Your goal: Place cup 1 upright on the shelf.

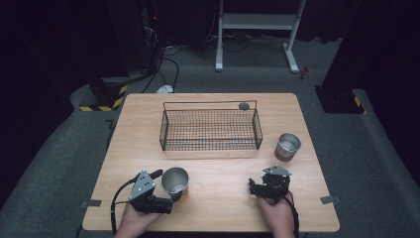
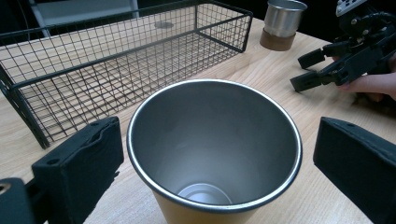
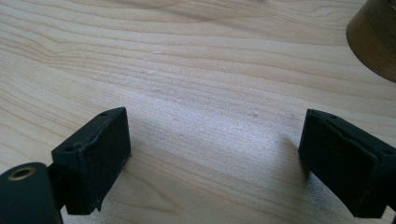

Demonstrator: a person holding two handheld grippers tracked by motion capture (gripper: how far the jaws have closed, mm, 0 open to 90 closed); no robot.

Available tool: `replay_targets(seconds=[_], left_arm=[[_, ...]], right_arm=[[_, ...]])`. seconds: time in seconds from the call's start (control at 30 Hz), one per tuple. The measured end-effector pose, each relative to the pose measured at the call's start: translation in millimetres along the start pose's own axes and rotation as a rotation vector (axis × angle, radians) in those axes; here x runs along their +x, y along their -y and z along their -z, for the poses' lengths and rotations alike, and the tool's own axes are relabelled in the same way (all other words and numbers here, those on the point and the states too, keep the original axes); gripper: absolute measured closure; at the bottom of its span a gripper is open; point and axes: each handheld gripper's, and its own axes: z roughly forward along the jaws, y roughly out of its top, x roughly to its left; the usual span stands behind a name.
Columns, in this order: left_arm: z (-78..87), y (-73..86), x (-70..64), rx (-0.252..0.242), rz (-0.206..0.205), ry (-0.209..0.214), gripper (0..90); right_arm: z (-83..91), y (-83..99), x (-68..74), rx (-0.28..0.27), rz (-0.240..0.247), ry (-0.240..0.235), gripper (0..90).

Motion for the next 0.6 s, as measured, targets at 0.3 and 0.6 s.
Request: replay_targets(seconds=[0.3, 0.6], left_arm=[[-7.5, 6.6, 1.0, 0.021, -0.011, 0.007, 2.2], [-13.3, 11.8, 1.5, 0.031, -0.004, 0.016, 2.3]], right_arm=[[0.0, 0.0, 0.0, 0.0, 0.0, 0.0, 8.9], [0.0, 0.0, 0.0, 0.0, 0.0, 0.0, 8.9]])
